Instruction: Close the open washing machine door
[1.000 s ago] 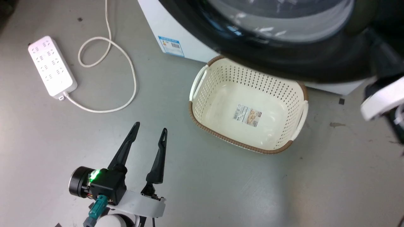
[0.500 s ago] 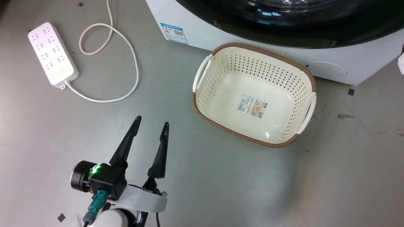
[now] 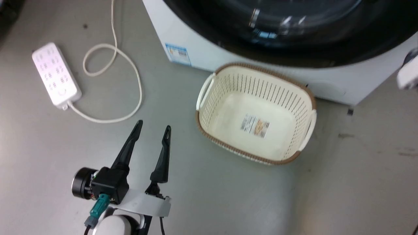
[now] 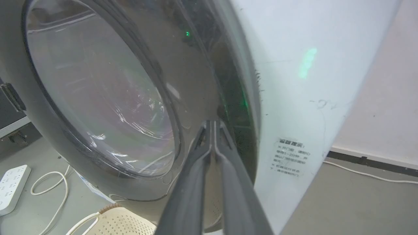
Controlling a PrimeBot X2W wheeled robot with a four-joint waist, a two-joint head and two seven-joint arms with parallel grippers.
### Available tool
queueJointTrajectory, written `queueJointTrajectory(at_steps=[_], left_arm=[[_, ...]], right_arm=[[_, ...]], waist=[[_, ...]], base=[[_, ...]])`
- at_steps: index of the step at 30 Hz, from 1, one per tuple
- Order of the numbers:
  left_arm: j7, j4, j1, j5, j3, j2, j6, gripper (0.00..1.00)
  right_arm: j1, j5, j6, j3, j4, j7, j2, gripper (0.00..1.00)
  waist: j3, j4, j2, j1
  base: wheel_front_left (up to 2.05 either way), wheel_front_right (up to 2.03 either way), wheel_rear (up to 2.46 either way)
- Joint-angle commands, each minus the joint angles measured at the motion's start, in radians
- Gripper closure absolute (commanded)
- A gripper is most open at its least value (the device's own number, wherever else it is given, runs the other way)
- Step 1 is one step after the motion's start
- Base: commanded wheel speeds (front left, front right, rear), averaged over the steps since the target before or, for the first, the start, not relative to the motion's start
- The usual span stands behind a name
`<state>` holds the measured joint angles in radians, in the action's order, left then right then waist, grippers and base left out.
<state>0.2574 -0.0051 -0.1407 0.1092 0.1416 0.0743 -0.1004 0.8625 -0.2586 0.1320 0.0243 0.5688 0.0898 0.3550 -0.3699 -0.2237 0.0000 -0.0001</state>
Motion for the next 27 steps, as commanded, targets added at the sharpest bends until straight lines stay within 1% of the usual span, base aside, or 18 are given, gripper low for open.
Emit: queueJointTrajectory(at_steps=[1, 2, 7, 10, 14, 16, 17, 22, 27], left_arm=[[0.004, 0.007, 0.013, 0.003, -0.006, -0.004, -0.004, 0.00], [0.004, 0.014, 0.020, 0.004, -0.009, -0.005, -0.004, 0.00], [0.004, 0.051, 0.050, -0.018, -0.024, -0.003, 0.006, 0.00], [0.004, 0.072, 0.070, -0.027, -0.028, -0.001, 0.009, 0.00], [0.004, 0.095, 0.102, -0.025, -0.032, 0.003, 0.007, 0.00], [0.004, 0.103, 0.116, -0.015, -0.036, 0.002, 0.006, 0.00], [0.004, 0.113, 0.130, -0.011, -0.039, 0.003, 0.006, 0.00], [0.004, 0.122, 0.145, -0.009, -0.042, 0.012, 0.007, 0.00], [0.004, 0.136, 0.151, -0.014, -0.041, 0.019, 0.014, 0.00]], right_arm=[[-0.047, -0.004, -0.001, -0.014, -0.009, 0.020, 0.002, 0.10], [-0.081, -0.006, -0.001, -0.025, -0.020, 0.034, 0.003, 0.00], [-0.262, -0.018, -0.001, -0.050, -0.107, 0.089, -0.016, 0.00], [-0.377, -0.011, -0.001, -0.027, -0.183, 0.112, -0.046, 0.00], [-0.536, 0.006, -0.001, 0.027, -0.299, 0.130, -0.130, 0.00], [-0.616, 0.038, -0.001, 0.032, -0.356, 0.136, -0.154, 0.00], [-0.724, 0.047, -0.001, 0.075, -0.428, 0.144, -0.218, 0.00], [-0.861, 0.071, -0.001, 0.114, -0.524, 0.154, -0.281, 0.00], [-0.941, 0.090, -0.001, 0.100, -0.549, 0.161, -0.302, 0.00]], waist=[[0.056, 0.013, 0.0000, 0.0001], [0.077, 0.018, 0.0000, 0.0001], [0.186, 0.042, 0.0000, 0.0001], [0.242, 0.057, 0.0000, 0.0001], [0.308, 0.084, 0.0000, 0.0001], [0.327, 0.093, 0.0000, 0.0001], [0.353, 0.105, 0.0000, 0.0001], [0.380, 0.118, 0.0000, 0.0001], [0.387, 0.128, 0.0000, 0.0001]], base=[[0.00, 0.00, 0.00], [0.00, 0.00, 0.00], [0.00, 0.00, 0.00], [0.00, 0.00, 0.00], [0.00, 0.00, 0.00], [0.00, 0.00, 0.00], [0.00, 0.00, 0.00], [0.00, 0.00, 0.00], [0.00, 0.00, 0.00]])
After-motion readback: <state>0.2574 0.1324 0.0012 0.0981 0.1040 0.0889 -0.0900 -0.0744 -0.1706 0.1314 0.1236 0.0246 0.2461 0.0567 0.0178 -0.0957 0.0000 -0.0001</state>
